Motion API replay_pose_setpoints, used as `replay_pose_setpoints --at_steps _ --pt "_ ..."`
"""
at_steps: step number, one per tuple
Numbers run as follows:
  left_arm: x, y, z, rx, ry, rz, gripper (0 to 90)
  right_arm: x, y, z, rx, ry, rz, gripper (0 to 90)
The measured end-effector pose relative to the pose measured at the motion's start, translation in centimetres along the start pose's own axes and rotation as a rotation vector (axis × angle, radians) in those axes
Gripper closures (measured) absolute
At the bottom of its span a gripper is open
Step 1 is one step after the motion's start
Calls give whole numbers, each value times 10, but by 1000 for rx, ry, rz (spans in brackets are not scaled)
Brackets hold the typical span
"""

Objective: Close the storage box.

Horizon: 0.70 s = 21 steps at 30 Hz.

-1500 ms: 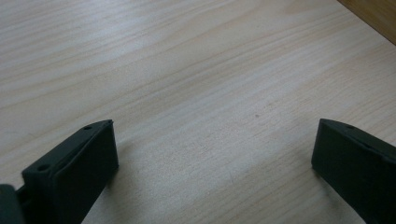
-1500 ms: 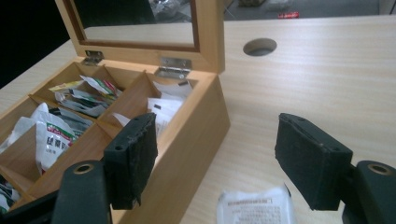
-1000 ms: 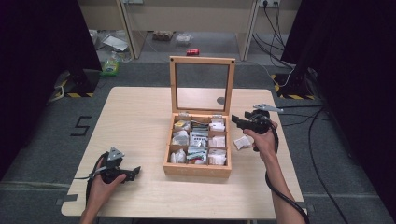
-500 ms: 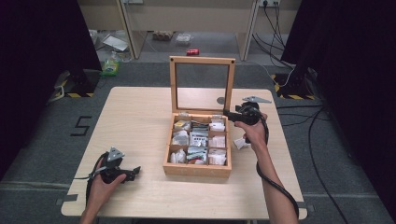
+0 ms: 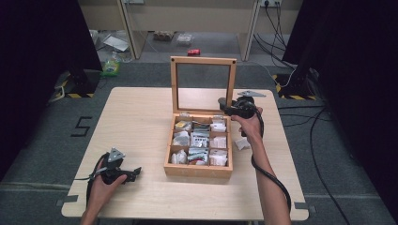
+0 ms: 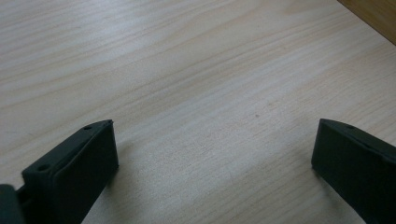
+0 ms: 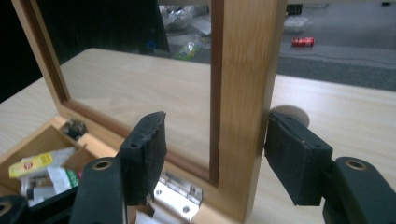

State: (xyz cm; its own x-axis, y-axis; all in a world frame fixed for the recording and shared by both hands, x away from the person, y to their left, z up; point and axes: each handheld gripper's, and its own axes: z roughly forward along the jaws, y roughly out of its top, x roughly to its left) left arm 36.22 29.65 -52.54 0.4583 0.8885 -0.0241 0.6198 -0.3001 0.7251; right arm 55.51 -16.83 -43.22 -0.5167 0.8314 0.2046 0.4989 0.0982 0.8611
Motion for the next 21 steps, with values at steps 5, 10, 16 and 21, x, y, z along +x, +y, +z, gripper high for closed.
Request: replay_pose_setpoints --at_steps 5,10,16,21 --pt "0 0 0 0 0 0 0 -1 9 3 -15 20 -2 434" --pt "0 0 0 0 1 1 0 0 11 5 -5 9 -18 462" --pt "0 0 0 0 0 0 0 -1 15 5 -12 13 -34 466" --pt "0 0 0 0 0 0 0 1 17 3 0 -7 -55 499"
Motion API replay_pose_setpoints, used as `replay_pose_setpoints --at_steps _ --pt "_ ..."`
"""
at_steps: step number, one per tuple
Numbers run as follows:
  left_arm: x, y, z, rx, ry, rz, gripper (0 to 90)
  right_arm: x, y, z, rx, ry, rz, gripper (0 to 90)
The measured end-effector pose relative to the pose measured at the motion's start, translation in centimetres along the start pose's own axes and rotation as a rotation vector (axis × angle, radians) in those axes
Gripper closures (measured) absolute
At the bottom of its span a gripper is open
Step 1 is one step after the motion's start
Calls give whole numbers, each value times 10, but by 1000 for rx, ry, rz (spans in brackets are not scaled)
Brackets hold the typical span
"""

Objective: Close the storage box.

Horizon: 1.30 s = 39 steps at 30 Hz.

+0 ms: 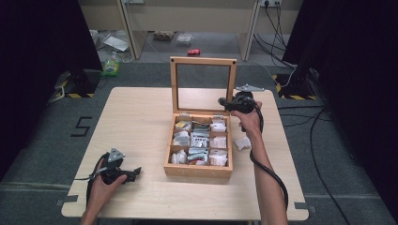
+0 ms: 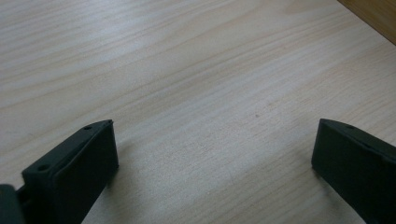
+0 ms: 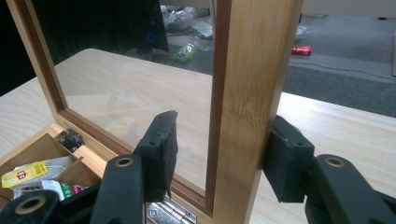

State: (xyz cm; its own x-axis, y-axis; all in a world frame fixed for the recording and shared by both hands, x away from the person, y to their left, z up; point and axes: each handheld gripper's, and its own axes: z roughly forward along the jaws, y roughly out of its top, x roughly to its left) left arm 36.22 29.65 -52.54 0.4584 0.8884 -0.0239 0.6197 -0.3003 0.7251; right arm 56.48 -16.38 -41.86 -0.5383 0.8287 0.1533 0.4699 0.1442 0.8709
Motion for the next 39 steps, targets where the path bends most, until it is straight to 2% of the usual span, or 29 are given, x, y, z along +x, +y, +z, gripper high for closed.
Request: replay_pose_setpoints --at_steps 5,13,21,30,33,39 --pt "0 0 0 0 0 0 0 1 -1 -3 -3 -2 -27 516" --pt "0 0 0 0 0 0 0 5 -3 -9 -23 -6 -36 525" --pt "0 0 0 -1 0 -1 0 8 -5 -21 -49 15 -18 525" --pt "0 0 0 -1 1 -1 0 14 -10 -33 -55 17 -28 515" --pt "0 0 0 -1 1 -1 0 15 -10 -38 -65 26 -5 521" --pt "0 0 0 -1 0 -1 0 20 -10 -45 -58 15 -24 524"
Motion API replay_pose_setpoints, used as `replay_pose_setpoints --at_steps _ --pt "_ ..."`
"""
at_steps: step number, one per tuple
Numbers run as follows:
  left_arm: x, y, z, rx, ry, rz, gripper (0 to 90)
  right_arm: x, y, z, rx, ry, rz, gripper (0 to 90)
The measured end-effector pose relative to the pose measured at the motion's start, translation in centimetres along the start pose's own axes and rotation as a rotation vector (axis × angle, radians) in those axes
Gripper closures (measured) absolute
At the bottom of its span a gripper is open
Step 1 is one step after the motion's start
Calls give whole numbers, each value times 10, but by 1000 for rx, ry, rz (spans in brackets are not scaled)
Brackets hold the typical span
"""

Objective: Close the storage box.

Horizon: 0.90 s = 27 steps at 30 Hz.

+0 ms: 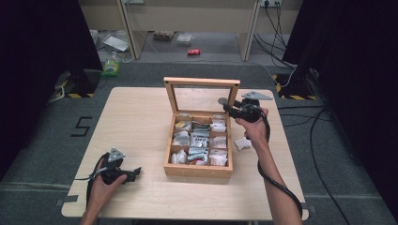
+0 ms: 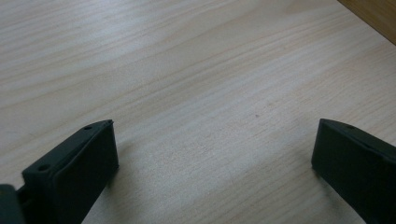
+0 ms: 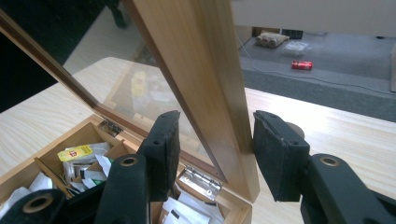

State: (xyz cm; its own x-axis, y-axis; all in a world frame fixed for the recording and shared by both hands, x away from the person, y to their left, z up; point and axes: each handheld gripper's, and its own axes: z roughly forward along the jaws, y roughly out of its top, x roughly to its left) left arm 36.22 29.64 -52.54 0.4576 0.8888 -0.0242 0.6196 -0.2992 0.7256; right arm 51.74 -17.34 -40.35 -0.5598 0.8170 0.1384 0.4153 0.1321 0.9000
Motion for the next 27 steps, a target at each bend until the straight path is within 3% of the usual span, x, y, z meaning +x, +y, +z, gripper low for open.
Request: replay_pose_setpoints --at_steps 5,11,17,27 --pt "0 0 0 0 0 0 0 5 2 -6 8 -19 -34 523" --pt "0 0 0 0 0 0 0 4 5 -20 -40 -20 21 518" --pt "0 0 0 0 0 0 0 11 3 -26 -23 -32 -1 516" --pt "0 0 0 1 -2 -1 0 16 -1 -38 -22 9 -15 502"
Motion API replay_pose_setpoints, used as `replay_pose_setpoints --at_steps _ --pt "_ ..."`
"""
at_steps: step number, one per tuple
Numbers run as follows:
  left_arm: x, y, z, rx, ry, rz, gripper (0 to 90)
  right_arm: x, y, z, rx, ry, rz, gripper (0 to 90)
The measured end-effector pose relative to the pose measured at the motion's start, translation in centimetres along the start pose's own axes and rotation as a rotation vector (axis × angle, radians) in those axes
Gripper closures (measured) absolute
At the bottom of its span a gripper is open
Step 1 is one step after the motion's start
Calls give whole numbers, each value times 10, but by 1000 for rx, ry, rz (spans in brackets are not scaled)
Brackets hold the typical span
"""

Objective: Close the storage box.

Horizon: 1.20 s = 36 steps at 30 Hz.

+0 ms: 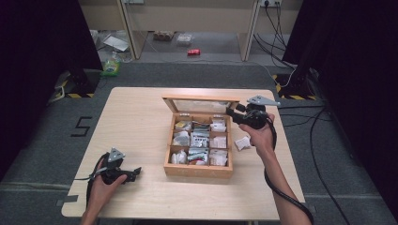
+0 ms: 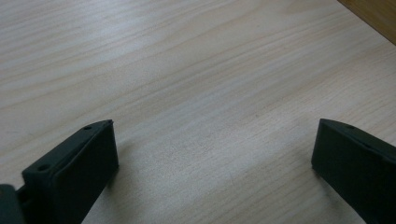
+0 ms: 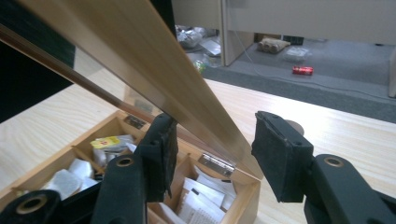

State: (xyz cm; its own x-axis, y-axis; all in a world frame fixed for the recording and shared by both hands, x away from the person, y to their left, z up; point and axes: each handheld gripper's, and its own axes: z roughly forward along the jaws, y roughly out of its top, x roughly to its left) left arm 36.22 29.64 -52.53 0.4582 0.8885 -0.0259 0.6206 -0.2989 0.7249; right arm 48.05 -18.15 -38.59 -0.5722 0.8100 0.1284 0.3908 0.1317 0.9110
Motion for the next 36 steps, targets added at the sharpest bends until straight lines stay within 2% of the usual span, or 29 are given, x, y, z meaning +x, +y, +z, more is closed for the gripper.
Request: replay_pose_setpoints --at_steps 7,12,17,30,36 --pt "0 0 0 -1 1 0 0 6 -2 -11 14 13 -41 495" --pt "0 0 0 1 2 2 0 8 -10 -14 22 34 -34 493" --pt "0 0 0 0 1 2 0 11 -16 -19 40 33 -34 490" --pt "0 0 0 -1 1 1 0 16 -32 -27 25 51 -22 489" --pt "0 0 0 -1 4 0 0 16 -40 -31 3 59 7 489"
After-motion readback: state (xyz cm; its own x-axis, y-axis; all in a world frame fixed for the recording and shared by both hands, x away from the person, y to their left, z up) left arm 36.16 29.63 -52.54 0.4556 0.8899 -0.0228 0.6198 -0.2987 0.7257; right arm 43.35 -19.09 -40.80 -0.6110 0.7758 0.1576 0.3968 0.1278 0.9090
